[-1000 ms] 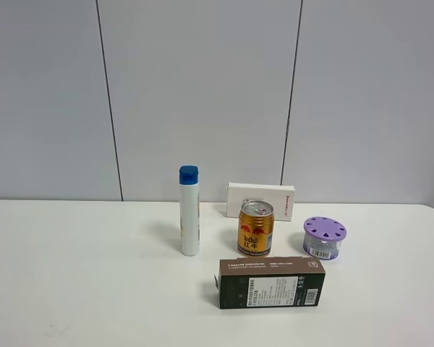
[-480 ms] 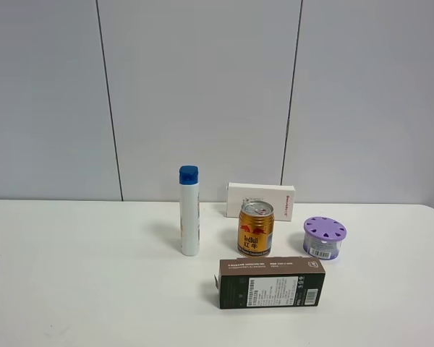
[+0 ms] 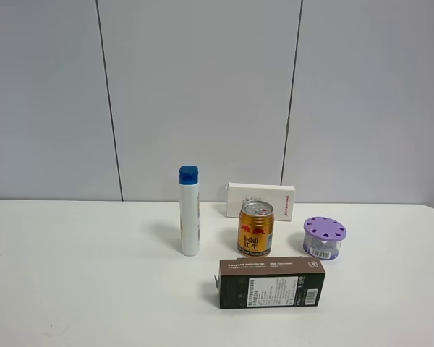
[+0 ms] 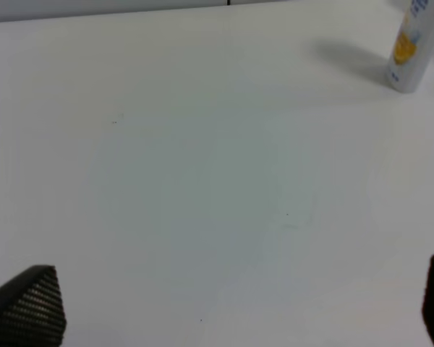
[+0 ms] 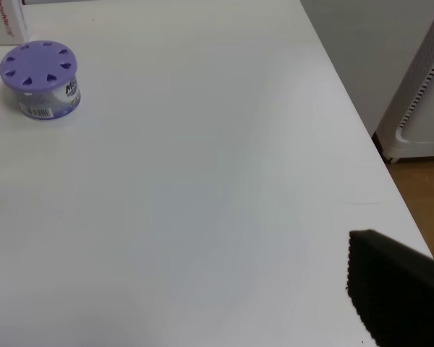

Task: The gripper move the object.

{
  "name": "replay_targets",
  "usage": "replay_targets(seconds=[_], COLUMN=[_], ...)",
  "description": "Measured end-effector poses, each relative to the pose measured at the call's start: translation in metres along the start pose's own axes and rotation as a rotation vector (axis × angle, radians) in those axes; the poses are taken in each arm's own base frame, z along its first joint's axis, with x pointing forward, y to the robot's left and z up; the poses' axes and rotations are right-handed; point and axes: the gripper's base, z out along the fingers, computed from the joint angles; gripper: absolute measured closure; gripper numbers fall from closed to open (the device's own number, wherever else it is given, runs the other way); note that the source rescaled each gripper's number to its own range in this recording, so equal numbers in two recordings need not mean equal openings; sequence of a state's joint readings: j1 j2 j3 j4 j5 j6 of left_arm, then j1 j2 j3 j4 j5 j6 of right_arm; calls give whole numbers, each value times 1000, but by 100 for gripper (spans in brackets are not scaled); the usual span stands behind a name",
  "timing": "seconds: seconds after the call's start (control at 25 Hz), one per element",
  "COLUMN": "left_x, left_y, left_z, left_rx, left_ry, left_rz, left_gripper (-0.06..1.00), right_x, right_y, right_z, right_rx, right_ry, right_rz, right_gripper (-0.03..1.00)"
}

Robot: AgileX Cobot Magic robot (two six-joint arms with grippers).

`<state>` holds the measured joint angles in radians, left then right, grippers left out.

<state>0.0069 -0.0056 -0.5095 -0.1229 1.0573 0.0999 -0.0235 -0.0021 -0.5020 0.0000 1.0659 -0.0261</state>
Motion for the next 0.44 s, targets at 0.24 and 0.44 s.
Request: replay_targets(seconds=[0.24, 0.44], left_x=[0, 0], left_y=[0, 0], left_z=[0, 0], left_rx=[0, 0], left_ry=[0, 0], left_rz=[0, 0], left_gripper=[-6, -6], right_x=[0, 0], right_y=[0, 0], right_z=[0, 0], right_rx=[0, 0], right_ry=[0, 0], right_rz=[0, 0], right_gripper=[-3, -3])
